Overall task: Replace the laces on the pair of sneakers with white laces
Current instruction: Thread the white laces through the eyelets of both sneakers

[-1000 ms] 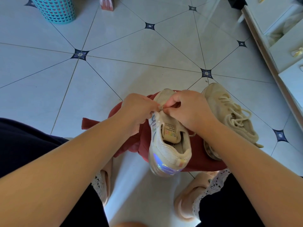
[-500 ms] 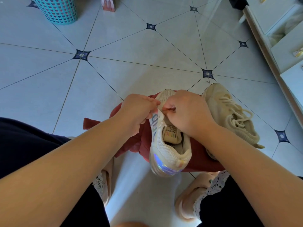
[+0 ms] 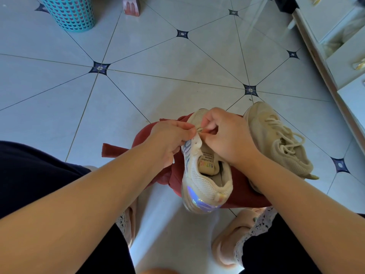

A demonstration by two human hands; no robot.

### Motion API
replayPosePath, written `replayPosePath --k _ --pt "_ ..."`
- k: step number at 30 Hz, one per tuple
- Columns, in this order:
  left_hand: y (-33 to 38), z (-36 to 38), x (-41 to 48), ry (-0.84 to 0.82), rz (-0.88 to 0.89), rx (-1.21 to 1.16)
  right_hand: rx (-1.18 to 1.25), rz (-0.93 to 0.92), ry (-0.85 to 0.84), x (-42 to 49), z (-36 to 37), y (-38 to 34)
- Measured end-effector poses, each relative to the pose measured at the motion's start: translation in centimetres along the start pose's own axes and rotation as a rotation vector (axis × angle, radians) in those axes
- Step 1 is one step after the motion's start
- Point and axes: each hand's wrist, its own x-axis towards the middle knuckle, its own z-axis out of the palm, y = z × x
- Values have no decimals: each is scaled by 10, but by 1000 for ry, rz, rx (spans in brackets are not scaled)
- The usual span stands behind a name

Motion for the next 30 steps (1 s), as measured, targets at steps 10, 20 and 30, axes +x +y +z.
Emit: replayPosePath --k 10,20,30 --pt "-8 3 0 28 138 13 95 82 -154 3 -9 0" --pt "17 3 -1 220 373 184 -103 -21 -258 4 -14 -4" --pt "30 -7 -3 -33 347 917 -112 -91 -154 -1 -10 1"
